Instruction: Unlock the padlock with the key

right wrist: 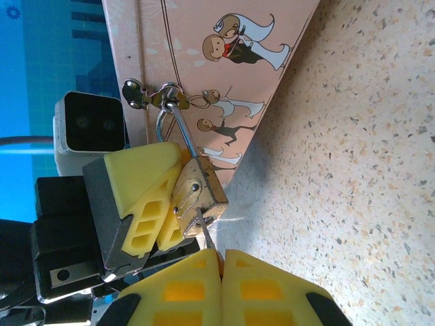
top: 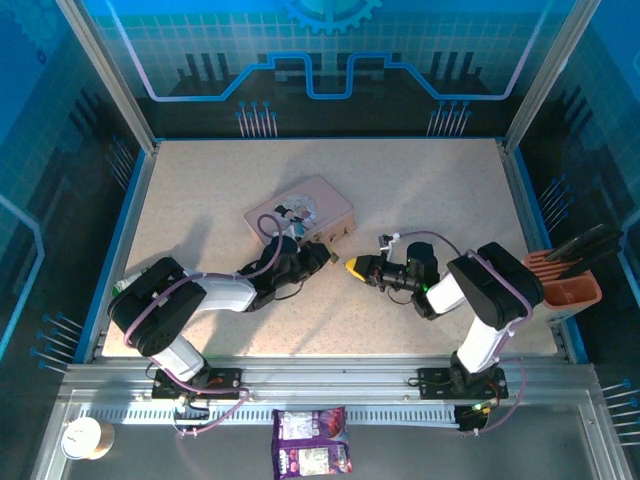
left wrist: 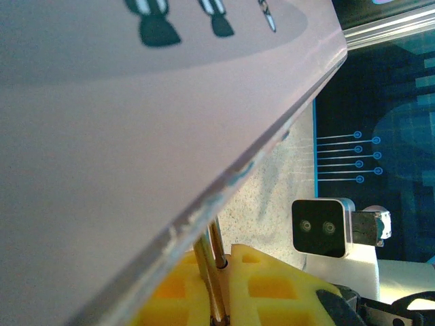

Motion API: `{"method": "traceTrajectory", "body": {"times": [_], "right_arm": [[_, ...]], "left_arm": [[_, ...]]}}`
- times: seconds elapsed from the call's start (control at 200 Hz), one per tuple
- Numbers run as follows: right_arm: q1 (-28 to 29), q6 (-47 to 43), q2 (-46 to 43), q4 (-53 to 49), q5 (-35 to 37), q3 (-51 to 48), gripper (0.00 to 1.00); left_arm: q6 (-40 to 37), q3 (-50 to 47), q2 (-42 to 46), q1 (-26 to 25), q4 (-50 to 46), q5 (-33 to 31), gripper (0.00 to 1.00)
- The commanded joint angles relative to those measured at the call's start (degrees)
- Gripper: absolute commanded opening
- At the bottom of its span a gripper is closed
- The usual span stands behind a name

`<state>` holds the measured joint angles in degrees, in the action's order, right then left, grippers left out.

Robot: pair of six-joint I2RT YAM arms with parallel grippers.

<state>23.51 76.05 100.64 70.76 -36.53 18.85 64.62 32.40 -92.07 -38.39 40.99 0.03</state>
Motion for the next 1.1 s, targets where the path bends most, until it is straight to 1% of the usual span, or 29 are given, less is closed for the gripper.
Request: {"method": "traceTrajectory", "body": {"times": [0.0,0.405,0.59,0.765,1.096], "right_arm": [[0.06,1.97,1.57,5.82,-0.73,-0.29,0.00],[1.10,2.70,2.20,8.25,-0.01,-2.28,0.00],[1.97,3.74,4.18,10.76,0.46,-2.86,0.00],[3.02,4.02,4.78,10.69,1.20,-1.84,0.00],[2.81,4.81,4.51,10.79,1.55,-1.25,0.00]], "left_arm": [[3.47,0.03,2.86,0.66,9.03,-1.15,0.00],[2.18,0.91,1.68,0.69,9.27,-2.48,0.00],[2.36,1.22,0.89,0.64,10.21,-2.12,0.00],[2.63,1.03,0.84,0.60,10.43,-1.67,0.00],[2.97,0.64,0.58,0.27,11.09,-1.61,0.00]]}}
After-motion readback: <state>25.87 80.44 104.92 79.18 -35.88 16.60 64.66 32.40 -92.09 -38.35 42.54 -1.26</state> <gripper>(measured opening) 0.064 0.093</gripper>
